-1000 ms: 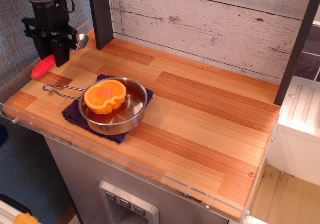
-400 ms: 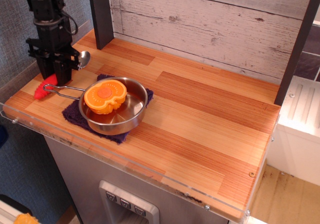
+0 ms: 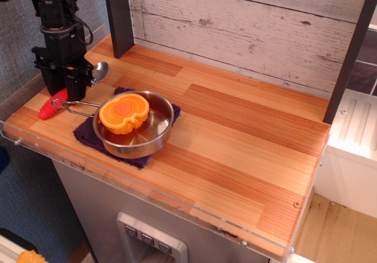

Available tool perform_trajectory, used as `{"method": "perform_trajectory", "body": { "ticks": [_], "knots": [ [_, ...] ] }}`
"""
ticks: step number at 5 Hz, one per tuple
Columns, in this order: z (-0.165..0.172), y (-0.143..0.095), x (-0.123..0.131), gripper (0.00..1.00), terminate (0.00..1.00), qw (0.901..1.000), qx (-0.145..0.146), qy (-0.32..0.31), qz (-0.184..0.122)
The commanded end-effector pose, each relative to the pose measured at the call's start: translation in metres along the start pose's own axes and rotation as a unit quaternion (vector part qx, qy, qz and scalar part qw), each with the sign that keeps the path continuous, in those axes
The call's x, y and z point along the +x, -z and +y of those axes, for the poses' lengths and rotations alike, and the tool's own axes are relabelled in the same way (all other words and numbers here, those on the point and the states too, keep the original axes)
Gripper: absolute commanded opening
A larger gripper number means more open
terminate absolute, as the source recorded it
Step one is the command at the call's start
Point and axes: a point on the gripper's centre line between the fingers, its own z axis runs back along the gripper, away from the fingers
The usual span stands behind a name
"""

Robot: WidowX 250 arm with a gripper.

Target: Move the spoon to the left of the pan.

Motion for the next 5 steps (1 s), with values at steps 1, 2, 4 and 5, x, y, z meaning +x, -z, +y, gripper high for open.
{"method": "perform_trajectory", "body": {
  "ticks": [1, 2, 4, 5],
  "knots": [
    [0.008, -0.039, -0.009, 1.00, 0.00, 0.9979, 0.011, -0.038, -0.051],
    [0.011, -0.069, -0.013, 1.00, 0.00, 0.9939, 0.020, -0.062, -0.089],
    [-0.034, -0.134, -0.007, 1.00, 0.00, 0.9908, 0.005, -0.063, -0.120],
    [-0.080, -0.143, -0.001, 1.00, 0.00, 0.9908, -0.027, -0.064, -0.116]
  ]
}}
